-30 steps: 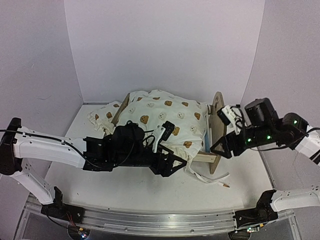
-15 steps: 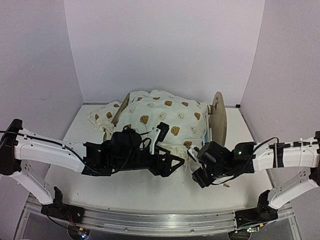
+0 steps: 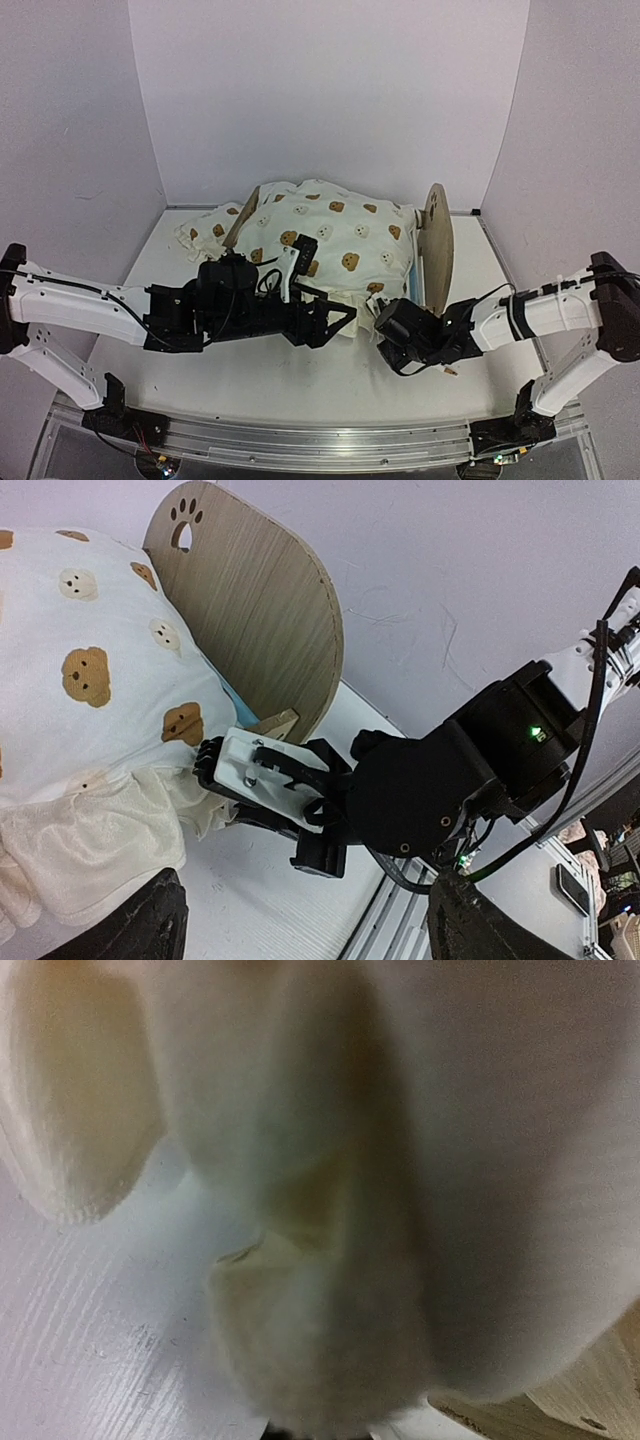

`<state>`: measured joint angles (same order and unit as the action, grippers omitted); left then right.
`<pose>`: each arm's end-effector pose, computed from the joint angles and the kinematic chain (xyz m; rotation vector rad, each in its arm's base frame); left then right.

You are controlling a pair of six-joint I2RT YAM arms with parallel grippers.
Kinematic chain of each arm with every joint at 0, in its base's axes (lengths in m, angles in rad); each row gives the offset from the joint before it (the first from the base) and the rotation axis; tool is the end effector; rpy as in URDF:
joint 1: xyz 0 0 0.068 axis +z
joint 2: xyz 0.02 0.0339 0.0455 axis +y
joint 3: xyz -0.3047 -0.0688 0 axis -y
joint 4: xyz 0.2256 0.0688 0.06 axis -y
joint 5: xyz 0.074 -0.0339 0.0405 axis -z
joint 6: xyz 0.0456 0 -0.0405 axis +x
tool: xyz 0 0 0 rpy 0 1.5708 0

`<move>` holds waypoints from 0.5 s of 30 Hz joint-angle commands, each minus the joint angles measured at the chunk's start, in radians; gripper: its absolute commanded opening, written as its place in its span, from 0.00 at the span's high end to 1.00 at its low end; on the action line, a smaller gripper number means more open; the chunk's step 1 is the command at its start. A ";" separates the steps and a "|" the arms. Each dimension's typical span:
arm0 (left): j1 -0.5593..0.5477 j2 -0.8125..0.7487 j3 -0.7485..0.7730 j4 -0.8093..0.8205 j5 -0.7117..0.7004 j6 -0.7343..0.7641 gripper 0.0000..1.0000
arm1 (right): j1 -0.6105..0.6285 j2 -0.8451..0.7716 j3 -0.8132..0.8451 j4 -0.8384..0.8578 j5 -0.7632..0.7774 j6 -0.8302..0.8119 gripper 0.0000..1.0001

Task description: Set up the pet bed

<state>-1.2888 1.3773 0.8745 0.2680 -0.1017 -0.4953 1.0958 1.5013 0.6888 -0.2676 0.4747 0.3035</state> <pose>0.0891 -0.2908 0.3286 0.6868 1.8435 -1.1444 0.1336 0.2142 0.1939 -0.8148 2.3356 -0.0589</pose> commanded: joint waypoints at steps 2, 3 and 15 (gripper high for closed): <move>-0.003 -0.033 0.004 0.045 -0.023 0.021 0.16 | 0.004 -0.170 0.116 -0.143 0.047 0.035 1.00; -0.002 -0.031 0.007 0.045 -0.023 0.021 0.15 | 0.003 -0.211 0.148 -0.203 0.030 0.045 1.00; -0.003 0.170 0.175 0.045 0.068 0.082 0.13 | -0.005 -0.288 0.501 -0.550 0.019 0.005 1.00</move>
<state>-1.2888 1.4837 0.9562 0.2737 -0.0879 -0.4500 1.0946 1.1870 1.1023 -0.7300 0.4458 0.3538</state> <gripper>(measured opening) 0.873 0.013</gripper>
